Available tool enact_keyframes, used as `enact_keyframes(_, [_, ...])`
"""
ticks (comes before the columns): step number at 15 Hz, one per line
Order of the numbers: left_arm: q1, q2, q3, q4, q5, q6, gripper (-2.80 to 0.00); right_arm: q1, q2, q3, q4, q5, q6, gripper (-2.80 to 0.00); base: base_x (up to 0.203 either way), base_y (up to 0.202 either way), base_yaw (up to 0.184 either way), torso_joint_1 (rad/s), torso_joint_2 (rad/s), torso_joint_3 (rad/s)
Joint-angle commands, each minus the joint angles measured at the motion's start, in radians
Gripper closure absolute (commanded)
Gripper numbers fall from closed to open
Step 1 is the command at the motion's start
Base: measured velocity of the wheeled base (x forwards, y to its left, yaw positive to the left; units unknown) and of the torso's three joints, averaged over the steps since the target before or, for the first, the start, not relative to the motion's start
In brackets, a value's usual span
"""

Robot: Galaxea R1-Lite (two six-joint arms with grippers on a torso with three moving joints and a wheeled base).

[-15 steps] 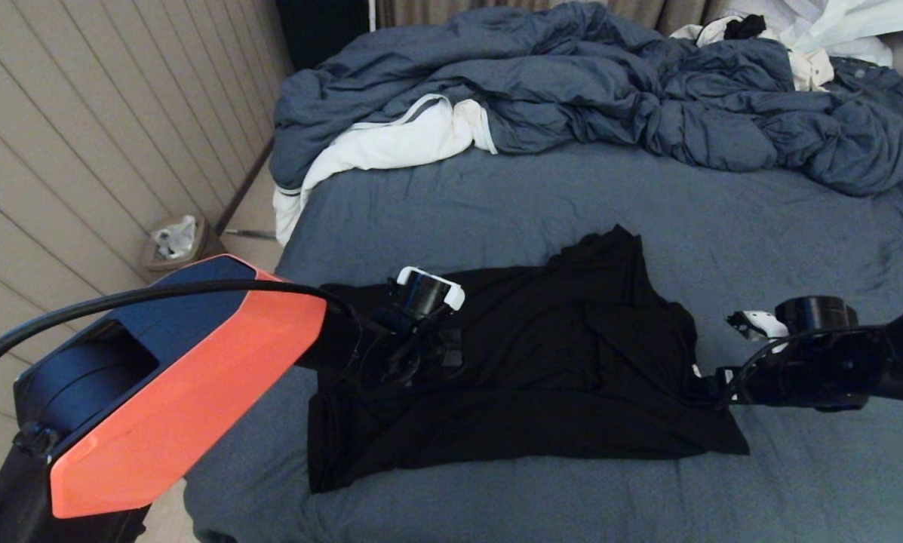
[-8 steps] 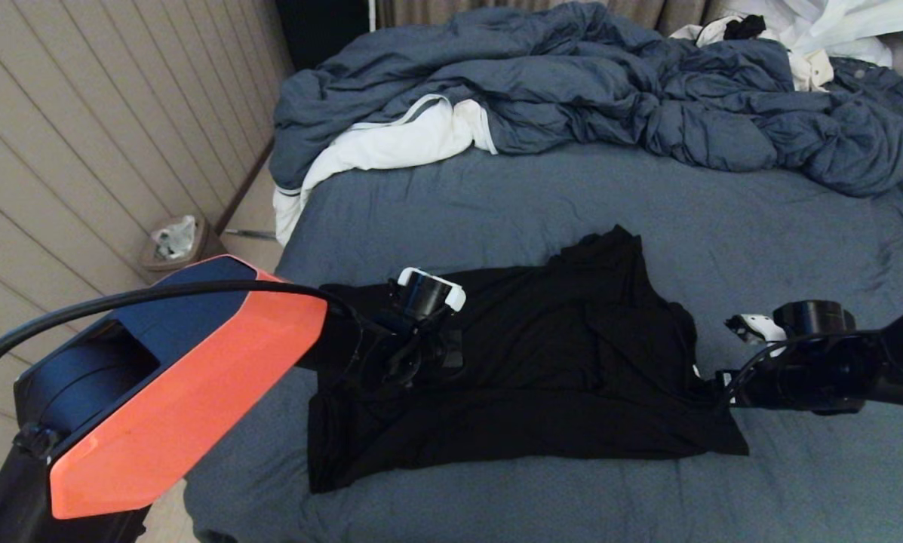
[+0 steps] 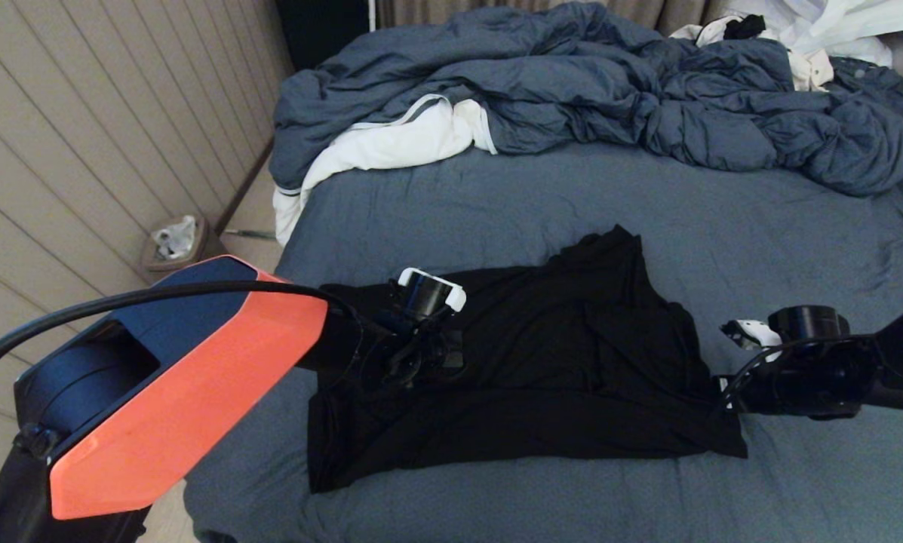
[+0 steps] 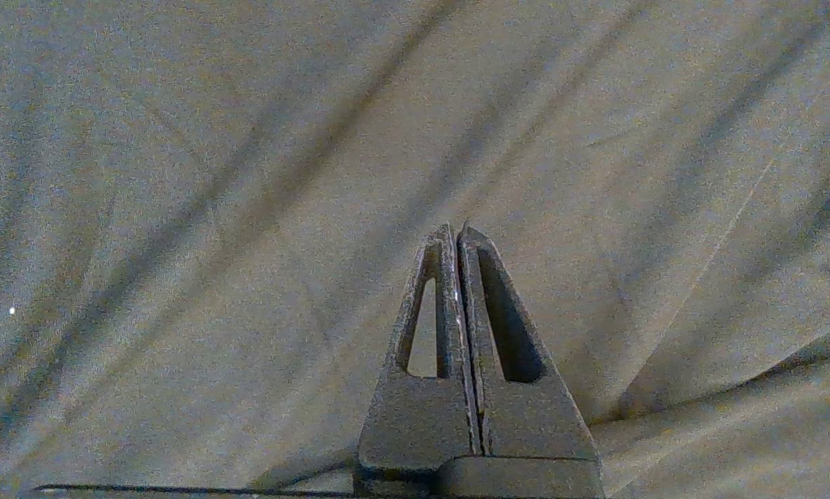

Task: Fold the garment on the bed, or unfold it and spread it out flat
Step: Unford the black T-shirt

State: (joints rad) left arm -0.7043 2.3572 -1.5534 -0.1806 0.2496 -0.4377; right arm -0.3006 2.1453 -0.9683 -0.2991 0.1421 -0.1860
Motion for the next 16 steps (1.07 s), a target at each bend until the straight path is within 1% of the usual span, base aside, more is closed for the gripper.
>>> enact_keyframes(1, [0.0, -0.004, -0.001, -0.002, 0.004, -0.003, 0.0, 0.006, -0.004, 0.007, -0.002, 0.001, 0.002, 0.0, 0.0, 0.0, 0.0, 0.0, 0.0, 0.0])
enact_keyframes(3, [0.0, -0.01, -0.004, -0.002, 0.004, -0.001, 0.0, 0.008, -0.015, 0.012, 0.001, 0.002, 0.008, 0.0, 0.0, 0.0, 0.0, 0.0, 0.0, 0.0])
enact_keyframes(5, [0.003, -0.017, -0.009, 0.001, 0.004, -0.001, 0.0, 0.01, -0.074, 0.043, 0.006, 0.002, 0.01, 0.0, 0.0, 0.0, 0.0, 0.0, 0.0, 0.0])
enact_keyframes(9, [0.013, -0.043, -0.013, 0.005, 0.002, -0.001, 0.0, 0.018, -0.228, 0.239, 0.016, 0.011, -0.013, 0.0, 0.0, 0.0, 0.0, 0.0, 0.0, 0.0])
enact_keyframes(11, [0.014, -0.05, -0.014, 0.03, 0.001, -0.004, 0.0, 0.015, -0.299, 0.288, 0.08, 0.016, -0.052, 0.0, 0.0, 0.0, 0.0, 0.0, 0.0, 0.0])
enact_keyframes(14, [0.019, -0.05, -0.017, 0.033, -0.001, -0.009, 0.0, 0.002, -0.369, 0.303, 0.263, 0.017, -0.094, 0.0, 0.0, 0.0, 0.0, 0.0, 0.0, 0.0])
enact_keyframes(16, [0.022, -0.051, -0.019, 0.033, -0.003, -0.009, 0.0, -0.026, -0.363, 0.312, 0.276, 0.02, -0.094, 0.0, 0.0, 0.0, 0.0, 0.0, 0.0, 0.0])
